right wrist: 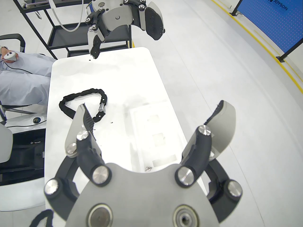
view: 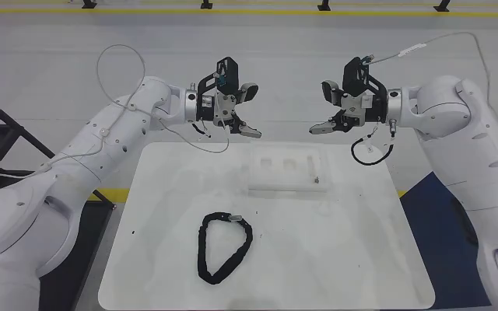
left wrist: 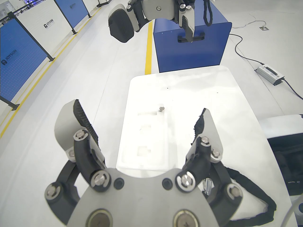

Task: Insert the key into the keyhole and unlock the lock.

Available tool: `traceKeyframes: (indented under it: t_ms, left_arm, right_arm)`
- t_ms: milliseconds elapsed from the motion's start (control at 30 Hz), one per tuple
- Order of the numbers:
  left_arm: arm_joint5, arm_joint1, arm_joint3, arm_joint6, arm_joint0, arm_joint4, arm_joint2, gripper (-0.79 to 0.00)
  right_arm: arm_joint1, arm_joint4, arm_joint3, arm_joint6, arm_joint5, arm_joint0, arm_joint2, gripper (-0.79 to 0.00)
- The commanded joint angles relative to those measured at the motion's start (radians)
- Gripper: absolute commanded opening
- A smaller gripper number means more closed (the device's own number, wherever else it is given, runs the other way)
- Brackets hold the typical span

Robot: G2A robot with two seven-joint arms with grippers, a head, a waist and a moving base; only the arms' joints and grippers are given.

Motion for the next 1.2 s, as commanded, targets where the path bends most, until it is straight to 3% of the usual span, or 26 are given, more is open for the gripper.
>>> traceKeyframes:
  t_ms: [0, 400, 600, 900, 1167]
  left_arm:
    - [0.000, 0.000, 0.000, 0.000, 0.000, 0.000, 0.000, 0.000]
    - [0.000, 0.000, 0.000, 0.000, 0.000, 0.000, 0.000, 0.000]
    - [0.000, 0.000, 0.000, 0.000, 0.000, 0.000, 0.000, 0.000]
    - [0.000, 0.000, 0.000, 0.000, 0.000, 0.000, 0.000, 0.000]
    - [0.000, 0.000, 0.000, 0.000, 0.000, 0.000, 0.000, 0.000]
  right_arm:
    - [0.000, 0.000, 0.000, 0.000, 0.000, 0.000, 0.000, -0.001]
    - [0.000, 0.000, 0.000, 0.000, 0.000, 0.000, 0.000, 0.000]
    - [-0.002, -0.086, 0.010, -0.041, 0.101, -0.033, -0.008, 0.000]
    - [-0.032, -0.081, 0.200, 0.035, 0.177, -0.001, -0.080, 0.000]
    - [-0.095, 0.041, 0.382, 0.163, 0.335, 0.039, -0.166, 0.000]
